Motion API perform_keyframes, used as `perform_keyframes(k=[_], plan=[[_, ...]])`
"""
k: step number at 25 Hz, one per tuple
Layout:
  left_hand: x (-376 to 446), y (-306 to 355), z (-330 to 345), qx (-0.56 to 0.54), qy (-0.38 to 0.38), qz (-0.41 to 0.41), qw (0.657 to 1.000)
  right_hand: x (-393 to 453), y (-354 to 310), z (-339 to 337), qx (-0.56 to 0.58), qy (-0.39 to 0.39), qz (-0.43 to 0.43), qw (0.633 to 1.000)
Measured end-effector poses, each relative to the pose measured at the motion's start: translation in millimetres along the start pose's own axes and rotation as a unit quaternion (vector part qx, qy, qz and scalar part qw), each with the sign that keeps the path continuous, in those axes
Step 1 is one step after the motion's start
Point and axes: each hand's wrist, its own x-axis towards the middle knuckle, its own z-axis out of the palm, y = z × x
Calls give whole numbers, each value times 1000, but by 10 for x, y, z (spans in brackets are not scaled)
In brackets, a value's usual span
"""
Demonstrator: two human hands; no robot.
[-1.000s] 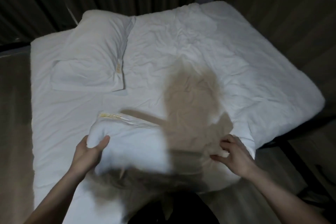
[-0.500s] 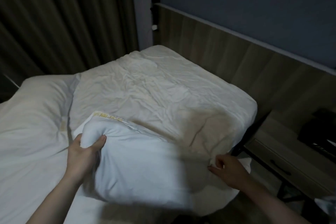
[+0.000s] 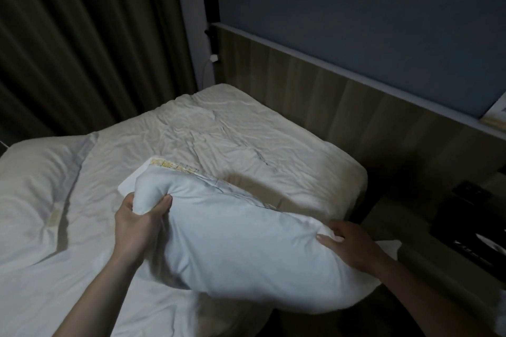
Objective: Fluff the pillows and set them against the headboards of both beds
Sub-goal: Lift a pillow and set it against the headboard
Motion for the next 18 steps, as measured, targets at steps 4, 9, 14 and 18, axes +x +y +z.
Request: perform_keyframes(k=[4,9,14,18], plan=[[252,22,354,34,-21,18,999,349,187,-262,48,61,-20,997],[762,-161,988,62,-54,26,996,786,350,-559,65,101,-32,992],[1363,-250,1758,101,-83,-11,991,1211,461,-901,71,141,9,987],[1755,-96,2368,108,-111,-10,988,1505,580,-1182,82,176,22,981]])
